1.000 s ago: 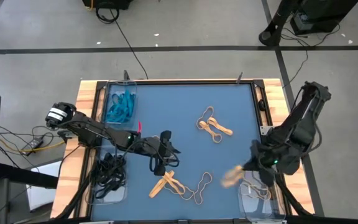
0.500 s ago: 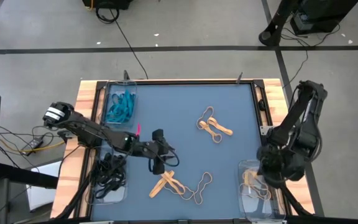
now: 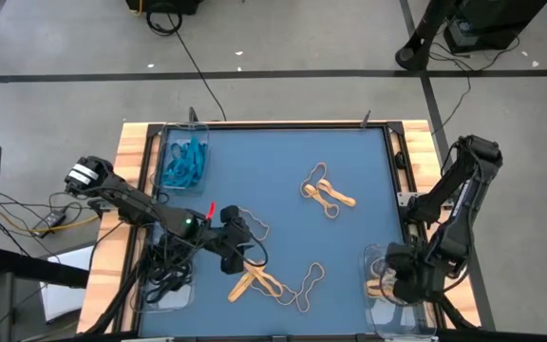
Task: Sort rubber bands into baskets
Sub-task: Put the yellow rubber band into the bottom right transparent bin
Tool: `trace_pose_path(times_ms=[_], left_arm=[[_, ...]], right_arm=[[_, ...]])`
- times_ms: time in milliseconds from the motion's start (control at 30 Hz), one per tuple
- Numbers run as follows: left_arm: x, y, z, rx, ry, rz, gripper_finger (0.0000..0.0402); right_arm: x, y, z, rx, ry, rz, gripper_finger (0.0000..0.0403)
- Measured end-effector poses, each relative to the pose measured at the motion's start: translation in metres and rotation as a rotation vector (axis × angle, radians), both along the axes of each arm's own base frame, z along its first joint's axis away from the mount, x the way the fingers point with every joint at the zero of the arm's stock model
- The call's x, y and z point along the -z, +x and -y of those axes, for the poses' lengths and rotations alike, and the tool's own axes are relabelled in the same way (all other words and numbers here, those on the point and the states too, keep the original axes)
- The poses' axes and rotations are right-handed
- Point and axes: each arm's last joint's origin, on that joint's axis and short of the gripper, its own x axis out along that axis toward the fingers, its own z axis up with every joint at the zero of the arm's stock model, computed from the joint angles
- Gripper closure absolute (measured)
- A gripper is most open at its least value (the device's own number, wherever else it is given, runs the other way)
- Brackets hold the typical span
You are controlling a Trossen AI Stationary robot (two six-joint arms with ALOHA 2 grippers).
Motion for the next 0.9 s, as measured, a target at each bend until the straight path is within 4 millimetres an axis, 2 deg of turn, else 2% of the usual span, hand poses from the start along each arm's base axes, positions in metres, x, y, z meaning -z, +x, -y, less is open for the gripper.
trace_pose_path(times_ms=[167, 400, 533, 900], left_arm=[[0.007, -0.007, -0.003, 0.016, 0.043, -0.100, 0.0243], [0.029, -0.012, -0.027, 0.054, 0.125, -0.184, 0.0243], [0.043, -0.016, -0.044, 0.063, 0.170, -0.198, 0.0243], [0.064, -0.021, -0.062, 0.133, 0.171, -0.172, 0.0243]], right_arm=[[0.003, 0.003, -0.003, 0.057, -0.007, 0.007, 0.0272], [-0.013, 0.020, -0.010, 0.185, 0.014, 0.517, 0.0267], [-0.023, 0.029, -0.018, 0.143, 0.031, 0.710, 0.0272], [-0.032, 0.056, -0.026, 0.031, -0.019, 0.890, 0.0273]])
